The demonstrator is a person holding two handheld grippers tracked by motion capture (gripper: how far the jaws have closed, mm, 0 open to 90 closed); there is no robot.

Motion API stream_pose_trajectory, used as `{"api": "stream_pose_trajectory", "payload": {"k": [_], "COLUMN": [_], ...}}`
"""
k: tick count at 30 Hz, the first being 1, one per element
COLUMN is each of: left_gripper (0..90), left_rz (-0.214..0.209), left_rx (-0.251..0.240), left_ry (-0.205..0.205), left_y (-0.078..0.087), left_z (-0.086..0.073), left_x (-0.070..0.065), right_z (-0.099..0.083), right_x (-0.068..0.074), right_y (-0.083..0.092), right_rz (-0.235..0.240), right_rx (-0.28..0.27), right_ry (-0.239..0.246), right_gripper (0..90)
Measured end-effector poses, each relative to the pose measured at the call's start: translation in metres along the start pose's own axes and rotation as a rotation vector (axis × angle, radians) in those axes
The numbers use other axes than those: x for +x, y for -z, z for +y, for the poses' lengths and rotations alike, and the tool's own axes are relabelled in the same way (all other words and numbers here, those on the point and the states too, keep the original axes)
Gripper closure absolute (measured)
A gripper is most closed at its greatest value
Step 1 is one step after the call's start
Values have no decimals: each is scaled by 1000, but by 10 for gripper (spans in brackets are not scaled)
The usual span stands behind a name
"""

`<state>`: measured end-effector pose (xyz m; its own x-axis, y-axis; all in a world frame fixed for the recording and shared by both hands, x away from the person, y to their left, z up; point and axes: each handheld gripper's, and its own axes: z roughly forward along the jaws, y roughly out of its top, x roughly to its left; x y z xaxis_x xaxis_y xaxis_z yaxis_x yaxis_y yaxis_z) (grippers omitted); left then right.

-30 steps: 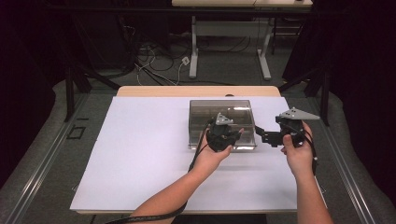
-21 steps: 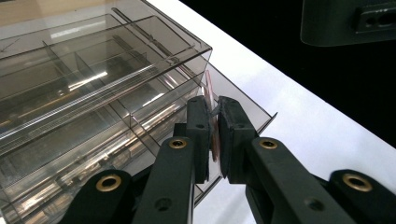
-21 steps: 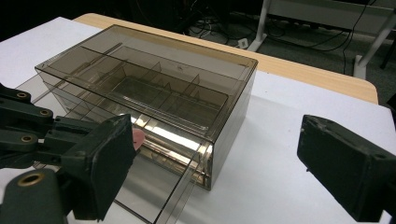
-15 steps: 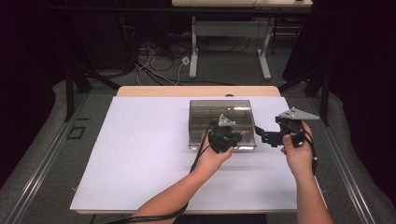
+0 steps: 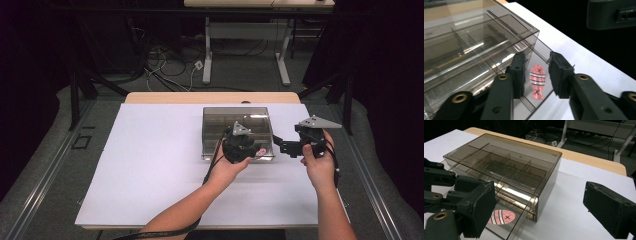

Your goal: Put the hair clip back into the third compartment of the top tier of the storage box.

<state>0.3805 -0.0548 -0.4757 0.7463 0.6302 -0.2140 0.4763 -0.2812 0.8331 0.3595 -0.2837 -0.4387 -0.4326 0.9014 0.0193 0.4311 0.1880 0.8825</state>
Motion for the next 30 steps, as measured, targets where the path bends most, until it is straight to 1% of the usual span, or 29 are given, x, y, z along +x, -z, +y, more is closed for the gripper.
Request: {"api": "stream_pose_trajectory", "payload": {"k": [1,4,6,13,14,16,19,21,23,28,30], "left_gripper": [642,612,585,488,481,465,442,426,413,386,378], "left_rz": [1,4,22,33,39,44,46,38,27,41,45], "left_rx": [2,-12,-20,-33,-40,-38,-51,-51,-57,-76,-87], "left_ry": [2,6,-12,-18,-24,-28,-26,-24,-18,-42,-45], "left_y": [1,2,3,7,8,10,12,14,16,24,27], "left_z": [0,1,1,2,3,3,3,3,4,6,6], "left_x": [1,2,2,3,3,3,4,5,6,6,6], "right_z": [0,0,0,0,0,0,0,0,0,0,0], "right_x": [0,0,0,1,1,1,0,1,1,2,2], "right_y": [0,0,0,0,0,0,0,0,0,0,0], "right_rz": [0,0,-1,0,0,-1,1,5,2,1,2], "right_rx": [-1,-1,-1,10,9,10,10,5,2,10,10], "right_ry": [0,0,0,-4,-3,-7,-2,-4,4,0,-1], "right_gripper": [110,110,110,110,110,110,110,109,110,110,110]}}
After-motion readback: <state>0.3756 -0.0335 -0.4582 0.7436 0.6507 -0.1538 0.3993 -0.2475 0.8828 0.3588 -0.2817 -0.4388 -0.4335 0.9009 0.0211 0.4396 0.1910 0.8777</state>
